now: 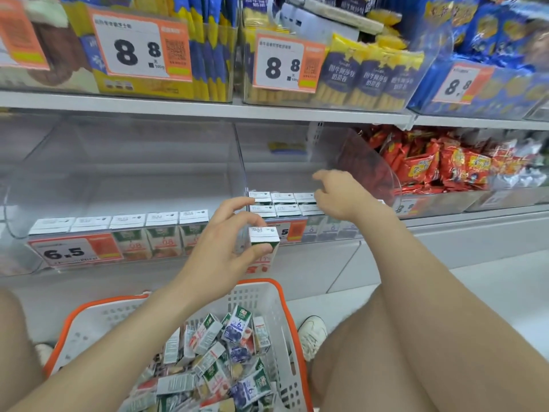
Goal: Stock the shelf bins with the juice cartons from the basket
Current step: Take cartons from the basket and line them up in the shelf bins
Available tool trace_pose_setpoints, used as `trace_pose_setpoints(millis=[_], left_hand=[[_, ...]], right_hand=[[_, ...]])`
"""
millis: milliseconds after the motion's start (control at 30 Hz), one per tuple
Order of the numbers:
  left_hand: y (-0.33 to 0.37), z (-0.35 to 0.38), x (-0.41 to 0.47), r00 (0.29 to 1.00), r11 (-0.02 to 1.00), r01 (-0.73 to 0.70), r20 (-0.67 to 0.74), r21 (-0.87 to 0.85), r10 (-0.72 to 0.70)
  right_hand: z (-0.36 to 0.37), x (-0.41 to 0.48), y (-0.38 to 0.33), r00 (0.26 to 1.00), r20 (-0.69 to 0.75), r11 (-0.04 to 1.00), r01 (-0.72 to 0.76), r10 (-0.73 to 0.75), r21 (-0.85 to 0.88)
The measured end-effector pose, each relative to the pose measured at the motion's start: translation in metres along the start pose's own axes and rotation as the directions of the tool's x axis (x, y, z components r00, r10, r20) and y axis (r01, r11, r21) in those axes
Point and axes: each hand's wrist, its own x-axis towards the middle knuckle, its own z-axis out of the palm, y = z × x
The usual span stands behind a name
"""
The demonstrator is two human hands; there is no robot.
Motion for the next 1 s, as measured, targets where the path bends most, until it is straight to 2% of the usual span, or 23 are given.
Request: trace_pose_setpoints(millis=[67, 133, 233, 333, 433, 533, 700, 867, 1000], left_hand=[[0.002, -0.006, -0.004, 0.999, 0.999, 0.003, -0.034, -0.042, -0.004], [0.005, -0.013, -0.007, 0.996, 0.993, 0.033, -0.078, -0.117, -0.042], [0.007, -0.028, -0.011, 0.976, 0.921, 0.139, -0.106, -0.364, -0.190], [0.004, -0.045, -0.020, 0.933, 0.780, 0.217, -0.112, -0.587, -0.343], [-0.001, -0.062, -0.029, 0.898, 0.684, 0.271, -0.079, -0.677, -0.433], [-0.005, -0.080, -0.035, 0.897, 0.669, 0.283, -0.057, -0.687, -0.439], [-0.016, -0.116, -0.050, 0.915, 0.753, 0.301, -0.045, -0.585, -0.401], [-0.032, -0.154, -0.078, 0.941, 0.820, 0.254, -0.064, -0.513, -0.332], [-0.049, -0.187, -0.097, 0.927, 0.905, 0.186, -0.237, -0.382, -0.290]], right_hand=[[0.000, -0.017, -0.028, 0.966, -0.227, 0.986, 0.146, -0.125, 0.077], [0.003, -0.044, -0.063, 0.904, -0.363, 0.905, 0.334, -0.228, 0.263], [0.014, -0.081, -0.103, 0.884, -0.291, 0.771, 0.463, -0.365, 0.438], [0.024, -0.085, -0.116, 0.901, -0.190, 0.741, 0.429, -0.389, 0.517], [0.027, -0.080, -0.124, 0.910, -0.143, 0.687, 0.390, -0.389, 0.613], [0.031, -0.077, -0.134, 0.923, -0.175, 0.613, 0.360, -0.342, 0.703], [0.043, -0.083, -0.168, 0.933, -0.164, 0.448, 0.303, -0.322, 0.841], [0.062, -0.093, -0.226, 0.871, -0.207, 0.503, 0.434, -0.444, 0.747], [0.072, -0.092, -0.274, 0.861, -0.273, 0.493, 0.477, -0.429, 0.728]])
